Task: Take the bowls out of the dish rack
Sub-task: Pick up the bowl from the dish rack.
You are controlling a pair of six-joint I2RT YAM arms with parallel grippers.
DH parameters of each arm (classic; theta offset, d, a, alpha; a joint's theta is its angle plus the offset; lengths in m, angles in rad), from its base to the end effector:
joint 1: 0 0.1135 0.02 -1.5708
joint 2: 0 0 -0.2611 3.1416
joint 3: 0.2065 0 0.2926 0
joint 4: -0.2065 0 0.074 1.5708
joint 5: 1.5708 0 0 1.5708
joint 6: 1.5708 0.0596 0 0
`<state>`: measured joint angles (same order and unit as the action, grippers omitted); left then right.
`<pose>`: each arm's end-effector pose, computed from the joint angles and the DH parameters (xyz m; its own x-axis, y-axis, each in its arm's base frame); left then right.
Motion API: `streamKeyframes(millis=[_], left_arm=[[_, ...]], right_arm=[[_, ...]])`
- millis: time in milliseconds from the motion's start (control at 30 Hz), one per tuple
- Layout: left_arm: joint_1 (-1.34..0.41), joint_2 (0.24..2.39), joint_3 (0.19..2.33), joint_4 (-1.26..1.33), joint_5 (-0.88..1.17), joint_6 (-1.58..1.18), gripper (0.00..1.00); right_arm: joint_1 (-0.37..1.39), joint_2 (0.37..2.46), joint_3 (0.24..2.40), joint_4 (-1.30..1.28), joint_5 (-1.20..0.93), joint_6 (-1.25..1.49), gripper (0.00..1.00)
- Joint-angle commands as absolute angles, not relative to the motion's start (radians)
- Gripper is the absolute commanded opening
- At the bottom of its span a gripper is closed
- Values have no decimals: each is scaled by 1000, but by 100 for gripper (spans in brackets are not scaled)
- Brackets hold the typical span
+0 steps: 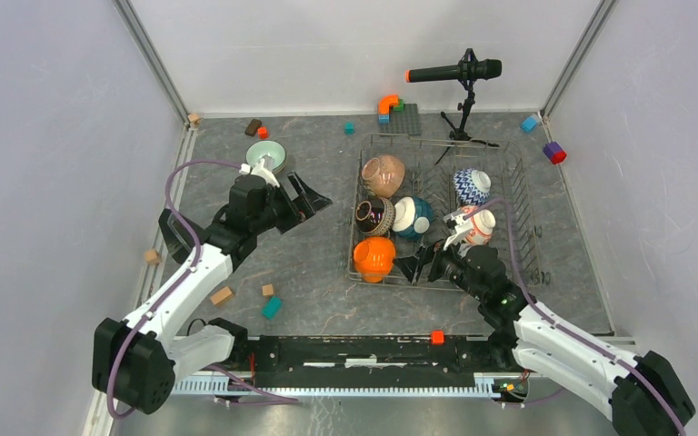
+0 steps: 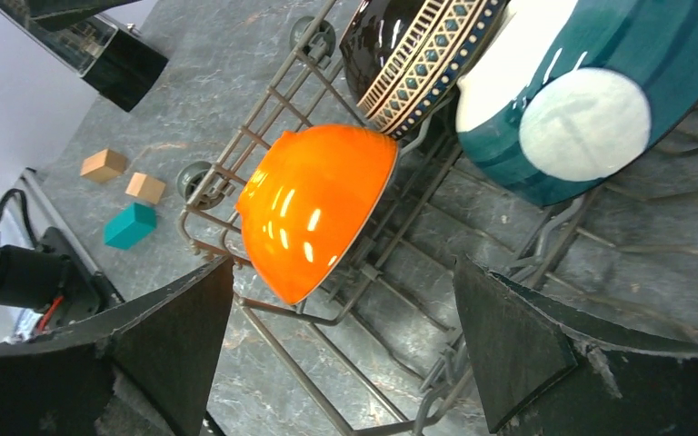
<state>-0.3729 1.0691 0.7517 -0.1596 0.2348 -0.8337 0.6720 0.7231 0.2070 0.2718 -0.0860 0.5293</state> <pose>0.2766 -0.1231 0.2495 -0.6922 -0.5024 -0.5180 0.0510 0.6820 -0.7296 0.1786 0.1487 0.1649 -0.5095 0.2375 -0.8270 -0.4961 0.7042 0.5079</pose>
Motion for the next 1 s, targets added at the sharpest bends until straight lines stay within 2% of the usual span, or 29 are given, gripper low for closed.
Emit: streamKeyframes(millis=[0, 500, 733, 967], left_arm=[[-379, 1073, 764, -129, 276, -852, 99], [-386, 1011, 736, -221, 256, -781, 98], [-387, 1030, 725, -207, 277, -799, 98], [-388, 1038, 709, -184, 293, -814, 97]], right_arm=[[670, 763, 177, 452, -140, 632, 95], [638, 954, 87, 709, -230, 794, 88], [621, 1048, 81, 849, -294, 842, 80], [620, 1074, 153, 743, -301, 790, 80]])
